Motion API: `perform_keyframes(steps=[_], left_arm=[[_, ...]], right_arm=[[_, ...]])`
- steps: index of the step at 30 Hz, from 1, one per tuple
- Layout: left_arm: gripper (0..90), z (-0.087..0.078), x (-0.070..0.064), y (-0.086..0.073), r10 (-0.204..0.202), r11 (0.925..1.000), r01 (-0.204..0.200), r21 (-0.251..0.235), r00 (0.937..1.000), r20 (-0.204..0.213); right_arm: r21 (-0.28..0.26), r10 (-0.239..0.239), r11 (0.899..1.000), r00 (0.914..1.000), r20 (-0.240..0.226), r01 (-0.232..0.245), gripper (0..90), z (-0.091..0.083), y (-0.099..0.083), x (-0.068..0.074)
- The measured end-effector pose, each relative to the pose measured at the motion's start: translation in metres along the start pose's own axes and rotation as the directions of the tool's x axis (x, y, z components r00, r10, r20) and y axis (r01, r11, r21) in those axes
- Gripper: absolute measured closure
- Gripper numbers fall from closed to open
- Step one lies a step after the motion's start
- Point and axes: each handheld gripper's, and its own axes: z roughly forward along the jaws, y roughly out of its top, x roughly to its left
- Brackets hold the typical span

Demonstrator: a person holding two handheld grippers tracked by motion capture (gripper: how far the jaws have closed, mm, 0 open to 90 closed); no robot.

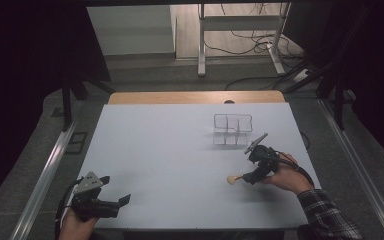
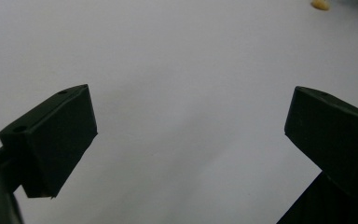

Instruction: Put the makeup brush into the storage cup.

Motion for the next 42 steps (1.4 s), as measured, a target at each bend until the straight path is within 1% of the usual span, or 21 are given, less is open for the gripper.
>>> perform_keyframes(steps=[4,7,8,10,12,13,14,16,18,21,23,32,37,42], left_arm=[[2.5,0.0,0.0,0.0,-0.001,1.0,0.001,0.0,1.0,-0.001],[2.5,0.0,0.0,0.0,-0.002,1.0,0.002,0.001,1.0,-0.002],[2.5,0.0,0.0,0.0,-0.002,1.0,0.002,0.001,1.0,-0.002],[2.5,0.0,0.0,0.0,-0.002,1.0,0.002,0.001,1.0,-0.001],[2.6,0.0,0.0,0.0,-0.002,1.0,0.002,0.002,1.0,-0.001],[2.6,0.0,0.0,0.0,-0.002,1.0,0.002,0.002,1.0,-0.001],[2.6,0.0,0.0,0.0,-0.001,1.0,0.001,0.002,1.0,-0.002],[2.6,0.0,0.0,0.0,0.001,1.0,-0.001,0.004,1.0,-0.003],[2.6,0.0,0.0,0.0,0.002,1.0,-0.002,0.004,1.0,-0.003],[2.7,0.0,0.0,0.0,0.001,1.0,-0.001,0.004,1.0,-0.004],[2.7,0.0,0.0,0.0,0.002,1.0,-0.002,0.003,1.0,-0.004],[2.7,0.0,0.0,0.0,0.002,1.0,-0.002,0.004,1.0,-0.006],[2.7,0.0,0.0,0.0,0.001,1.0,-0.001,0.004,1.0,-0.006],[2.8,0.0,-0.001,0.0,0.002,1.0,-0.002,0.005,1.0,-0.007]], right_arm=[[0.011,-0.009,1.0,0.9998,-0.016,0.009,9.3,0.008,-0.002,0.001],[0.021,-0.028,0.999,0.9991,-0.03,0.029,15.3,0.013,-0.003,0.001],[0.024,-0.034,0.999,0.9988,-0.034,0.035,14.8,0.015,-0.003,0.001],[0.019,-0.04,0.999,0.9985,-0.036,0.041,17.6,0.014,-0.004,0.001],[0.017,-0.051,0.999,0.998,-0.037,0.052,23.1,0.013,-0.004,0.0],[0.018,-0.055,0.998,0.9978,-0.037,0.056,29.0,0.012,-0.004,0.0],[0.018,-0.058,0.998,0.9975,-0.041,0.058,37.3,0.01,-0.004,0.0],[0.029,-0.059,0.998,0.9976,-0.037,0.061,62.1,0.006,-0.002,-0.001],[0.047,-0.065,0.997,0.9973,-0.034,0.067,83.3,0.005,-0.001,0.0],[0.062,-0.054,0.996,0.998,-0.034,0.056,83.5,0.005,0.0,0.002],[0.063,-0.041,0.997,0.9984,-0.04,0.043,83.5,0.005,0.001,0.001],[0.035,0.004,0.999,0.9978,-0.066,-0.001,83.5,0.004,-0.003,-0.003],[0.027,0.01,1.0,0.9976,-0.069,-0.009,83.5,0.003,-0.006,-0.003],[0.009,0.02,1.0,0.9981,-0.058,-0.019,83.5,0.0,-0.009,-0.004]])
